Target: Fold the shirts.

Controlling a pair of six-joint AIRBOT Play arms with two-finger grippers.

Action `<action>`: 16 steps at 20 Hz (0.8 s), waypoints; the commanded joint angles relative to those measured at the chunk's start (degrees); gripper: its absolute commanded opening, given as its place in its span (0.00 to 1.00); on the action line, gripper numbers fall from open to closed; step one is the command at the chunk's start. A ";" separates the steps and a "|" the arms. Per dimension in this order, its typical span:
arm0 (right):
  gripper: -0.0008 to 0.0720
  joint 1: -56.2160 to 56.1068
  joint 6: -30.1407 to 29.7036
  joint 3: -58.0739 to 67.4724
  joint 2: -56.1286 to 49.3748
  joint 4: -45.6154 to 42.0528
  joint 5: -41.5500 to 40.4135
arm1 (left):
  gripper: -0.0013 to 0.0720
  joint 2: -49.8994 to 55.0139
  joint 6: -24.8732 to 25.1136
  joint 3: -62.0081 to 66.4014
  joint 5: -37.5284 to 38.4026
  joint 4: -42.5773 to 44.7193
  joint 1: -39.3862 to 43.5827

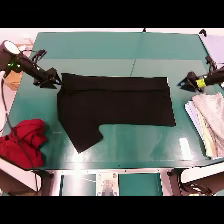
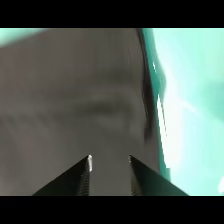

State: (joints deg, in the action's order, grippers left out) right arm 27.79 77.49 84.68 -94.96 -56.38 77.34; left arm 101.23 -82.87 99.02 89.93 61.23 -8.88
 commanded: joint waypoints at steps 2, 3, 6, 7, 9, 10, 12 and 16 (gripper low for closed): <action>0.38 5.62 2.08 -23.39 16.52 -2.99 -5.46 | 0.69 -16.87 -0.90 -23.87 -4.98 3.06 -0.28; 0.38 7.21 2.58 -29.83 20.44 -2.49 -7.37 | 0.69 -21.97 -0.42 -31.74 -7.98 3.13 -0.28; 0.38 10.67 5.03 -44.83 30.23 -2.14 -11.06 | 0.69 -34.42 -0.72 -51.12 -18.01 3.08 -0.28; 0.38 11.50 5.07 -48.33 32.81 -2.10 -12.04 | 0.69 -37.09 -1.38 -56.22 -20.50 2.82 -0.28; 0.39 12.07 5.05 -53.46 36.74 -1.05 -13.86 | 0.69 -39.04 -1.77 -63.45 -23.47 1.05 -0.28; 0.39 12.04 5.05 -55.04 37.81 0.17 -14.69 | 0.69 -38.84 -1.73 -66.23 -25.18 -0.92 -0.26; 0.50 12.04 5.03 -57.88 38.34 3.98 -16.57 | 0.69 -38.77 -0.68 -70.40 -30.16 -6.45 -0.11; 0.54 11.02 4.76 -64.17 38.34 11.52 -24.02 | 0.69 -38.62 -0.22 -75.28 -40.00 -13.66 4.68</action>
State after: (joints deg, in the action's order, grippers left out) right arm 39.38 82.35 25.21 -57.52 -50.50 59.24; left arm 63.00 -83.66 28.45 58.89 52.86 -6.87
